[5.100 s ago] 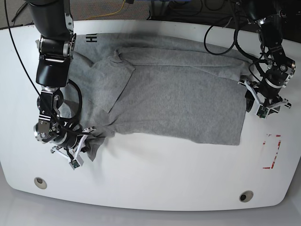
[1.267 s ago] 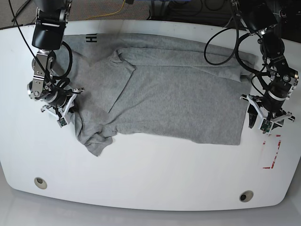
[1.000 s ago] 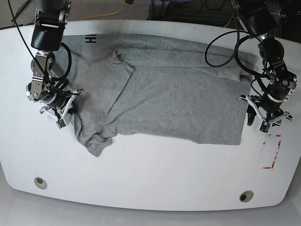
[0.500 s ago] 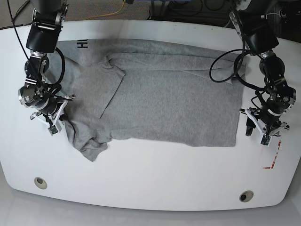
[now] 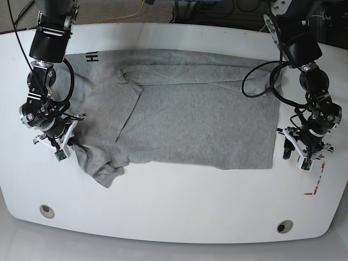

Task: Layout the t-shirt on the table in an organized manner, then fold the t-shirt properly
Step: 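Pull the shirt side edge outward with the right gripper to flatten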

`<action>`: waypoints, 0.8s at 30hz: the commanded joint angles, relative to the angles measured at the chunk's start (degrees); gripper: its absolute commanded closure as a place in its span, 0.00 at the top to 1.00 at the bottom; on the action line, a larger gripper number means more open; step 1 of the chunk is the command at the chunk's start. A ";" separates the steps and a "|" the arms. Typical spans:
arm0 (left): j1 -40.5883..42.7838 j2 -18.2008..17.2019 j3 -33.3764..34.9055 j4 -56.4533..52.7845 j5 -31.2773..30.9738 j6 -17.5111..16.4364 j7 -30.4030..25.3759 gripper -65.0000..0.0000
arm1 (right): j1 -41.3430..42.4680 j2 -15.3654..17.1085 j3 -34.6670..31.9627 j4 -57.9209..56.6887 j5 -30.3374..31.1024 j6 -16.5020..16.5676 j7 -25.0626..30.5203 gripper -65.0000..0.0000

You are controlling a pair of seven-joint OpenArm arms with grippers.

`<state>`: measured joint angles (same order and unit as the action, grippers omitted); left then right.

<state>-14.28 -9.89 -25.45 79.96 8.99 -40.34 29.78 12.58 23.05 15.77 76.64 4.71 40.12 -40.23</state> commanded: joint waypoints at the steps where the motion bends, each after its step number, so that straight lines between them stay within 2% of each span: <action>1: -1.32 -0.62 -0.09 1.14 -0.95 0.34 -1.43 0.41 | 1.44 1.17 0.45 0.85 0.43 -0.12 1.24 0.17; 12: -0.97 -0.70 -0.09 1.22 -0.95 0.34 -1.43 0.41 | 1.71 0.91 0.45 -1.78 0.34 -0.12 1.68 0.20; 20: -0.88 -0.70 -0.09 1.22 -0.95 0.34 -1.43 0.41 | 3.55 0.82 0.27 -9.34 0.61 -0.12 6.16 0.20; 22: -0.88 -0.70 -0.09 1.14 -0.95 0.34 -1.43 0.41 | 4.43 0.82 0.36 -10.31 0.96 -0.12 6.16 0.22; 24: -0.88 -0.70 -0.09 1.14 -0.95 0.34 -1.43 0.41 | 5.05 0.82 0.45 -10.66 0.96 -0.12 6.16 0.29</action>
<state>-13.96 -9.91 -25.45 79.96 8.97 -40.34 29.78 15.20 22.68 15.75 65.25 4.71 40.10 -35.73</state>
